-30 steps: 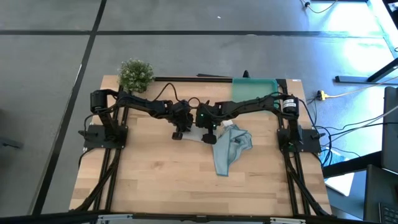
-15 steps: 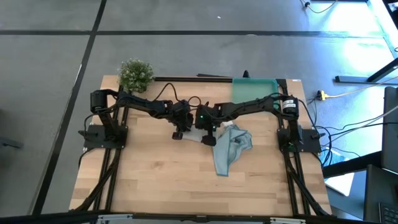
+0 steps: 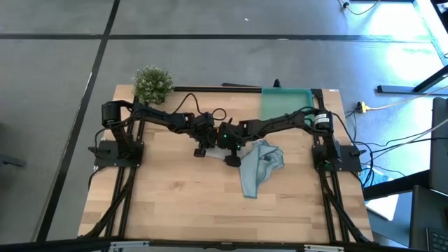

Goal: Roll microfiber towels into tight, uniform cylinder then place into a basket
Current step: Put the grey microfiber towel into the green bin

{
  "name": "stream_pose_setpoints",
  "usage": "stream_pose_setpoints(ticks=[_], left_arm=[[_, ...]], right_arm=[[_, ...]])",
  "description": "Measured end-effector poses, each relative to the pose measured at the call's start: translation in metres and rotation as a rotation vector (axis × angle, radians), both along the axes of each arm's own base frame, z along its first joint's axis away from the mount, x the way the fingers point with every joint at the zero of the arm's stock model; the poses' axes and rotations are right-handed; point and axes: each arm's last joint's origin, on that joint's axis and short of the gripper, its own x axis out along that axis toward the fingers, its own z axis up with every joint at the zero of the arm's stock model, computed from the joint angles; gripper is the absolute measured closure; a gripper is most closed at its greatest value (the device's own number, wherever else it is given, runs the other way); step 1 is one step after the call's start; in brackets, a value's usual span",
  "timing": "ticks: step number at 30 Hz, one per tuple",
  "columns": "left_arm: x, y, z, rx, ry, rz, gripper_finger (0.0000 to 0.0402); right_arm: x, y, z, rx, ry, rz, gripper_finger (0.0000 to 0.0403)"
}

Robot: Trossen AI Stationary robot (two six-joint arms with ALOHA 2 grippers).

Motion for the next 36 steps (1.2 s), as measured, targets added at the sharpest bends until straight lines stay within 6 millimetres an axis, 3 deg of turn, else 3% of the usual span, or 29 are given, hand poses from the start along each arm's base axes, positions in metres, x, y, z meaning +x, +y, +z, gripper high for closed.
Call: stream_pose_setpoints(ticks=[7,14,18,25,36], left_arm=[[0.000,0.000,0.000,0.002,-0.004,0.001,0.0314],[0.000,0.000,0.000,0.003,-0.005,0.002,0.0314],[0.000,0.000,0.000,0.004,-0.005,0.002,0.0314],[0.001,0.000,0.000,0.004,-0.007,0.002,0.0314],[0.002,0.001,0.001,0.007,-0.021,-0.004,0.0314]], right_arm=[[0.001,0.013,-0.002,-0.150,0.024,-0.028,0.0005],[0.000,0.016,-0.003,-0.148,0.032,-0.050,0.0008],[0.000,0.013,-0.003,-0.137,0.034,-0.047,0.0034],[-0.001,0.013,-0.003,-0.135,0.036,-0.034,0.0138],[-0.001,0.008,-0.003,-0.111,0.036,-0.056,0.0354]])
